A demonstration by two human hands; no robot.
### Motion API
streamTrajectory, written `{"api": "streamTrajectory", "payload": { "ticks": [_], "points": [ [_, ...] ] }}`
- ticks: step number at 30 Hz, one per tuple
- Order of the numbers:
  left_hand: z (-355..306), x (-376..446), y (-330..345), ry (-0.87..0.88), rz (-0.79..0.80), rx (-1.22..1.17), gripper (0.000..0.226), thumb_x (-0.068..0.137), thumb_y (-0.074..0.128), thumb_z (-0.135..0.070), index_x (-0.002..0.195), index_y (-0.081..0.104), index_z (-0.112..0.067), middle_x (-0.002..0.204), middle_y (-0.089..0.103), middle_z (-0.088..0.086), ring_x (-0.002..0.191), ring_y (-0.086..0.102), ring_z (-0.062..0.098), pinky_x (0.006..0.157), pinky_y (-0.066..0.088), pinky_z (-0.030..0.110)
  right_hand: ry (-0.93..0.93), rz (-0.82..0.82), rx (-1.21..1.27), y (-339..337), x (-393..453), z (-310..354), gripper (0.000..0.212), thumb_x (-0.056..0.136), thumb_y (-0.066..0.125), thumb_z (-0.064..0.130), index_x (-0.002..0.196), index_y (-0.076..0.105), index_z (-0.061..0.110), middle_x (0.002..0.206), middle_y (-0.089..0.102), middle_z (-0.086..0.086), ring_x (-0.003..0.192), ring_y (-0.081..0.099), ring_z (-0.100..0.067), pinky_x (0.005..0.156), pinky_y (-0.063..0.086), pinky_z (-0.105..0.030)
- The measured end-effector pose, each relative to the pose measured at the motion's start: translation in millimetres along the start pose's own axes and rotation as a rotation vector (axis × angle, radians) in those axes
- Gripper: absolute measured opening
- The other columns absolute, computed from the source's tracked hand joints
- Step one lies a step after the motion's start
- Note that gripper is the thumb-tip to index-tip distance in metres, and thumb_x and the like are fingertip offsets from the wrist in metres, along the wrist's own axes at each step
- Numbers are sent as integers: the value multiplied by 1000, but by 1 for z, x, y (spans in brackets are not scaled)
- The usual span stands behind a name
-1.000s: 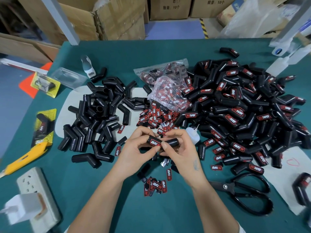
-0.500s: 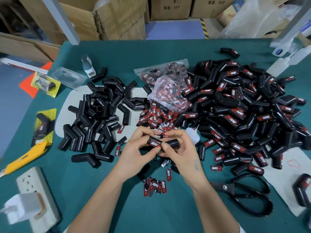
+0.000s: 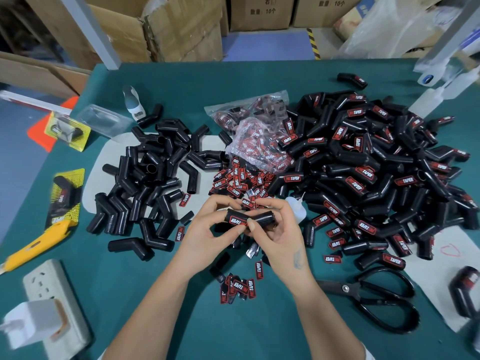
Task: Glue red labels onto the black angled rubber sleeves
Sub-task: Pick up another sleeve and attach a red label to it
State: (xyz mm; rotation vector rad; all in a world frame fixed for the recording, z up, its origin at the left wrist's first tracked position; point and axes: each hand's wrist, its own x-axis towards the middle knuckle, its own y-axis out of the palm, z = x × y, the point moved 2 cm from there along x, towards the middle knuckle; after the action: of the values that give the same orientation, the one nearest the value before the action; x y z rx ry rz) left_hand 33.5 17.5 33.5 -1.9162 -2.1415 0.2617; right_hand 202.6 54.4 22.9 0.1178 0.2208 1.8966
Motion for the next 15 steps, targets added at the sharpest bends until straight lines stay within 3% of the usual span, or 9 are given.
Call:
{"api": "streamTrajectory", "payload": {
  "ticks": [4,7,15],
  "points": [
    [1,-1,6,-60,-40,-106,21,90,74,-29,96,80,-10,117,61,-7,123,61,22,108,47,29,-23,1,-36,1,-1,1,36,96,72,16,126,60,31,117,74,-3,106,73,-23,85,60,-29],
    [6,-2,9,-43,-61,-152,10,92,74,-16,96,80,-8,118,59,-4,132,58,25,112,46,34,-22,1,-42,1,-1,0,36,95,72,18,126,60,32,117,74,-3,105,74,-23,85,60,-30],
    [7,-2,9,29,-61,-168,11,94,73,-23,98,78,-15,118,57,-7,137,56,24,113,46,33,-29,10,-55,0,-1,-1,36,95,73,20,127,60,31,115,74,-3,100,75,-24,83,61,-32]
  ]
}}
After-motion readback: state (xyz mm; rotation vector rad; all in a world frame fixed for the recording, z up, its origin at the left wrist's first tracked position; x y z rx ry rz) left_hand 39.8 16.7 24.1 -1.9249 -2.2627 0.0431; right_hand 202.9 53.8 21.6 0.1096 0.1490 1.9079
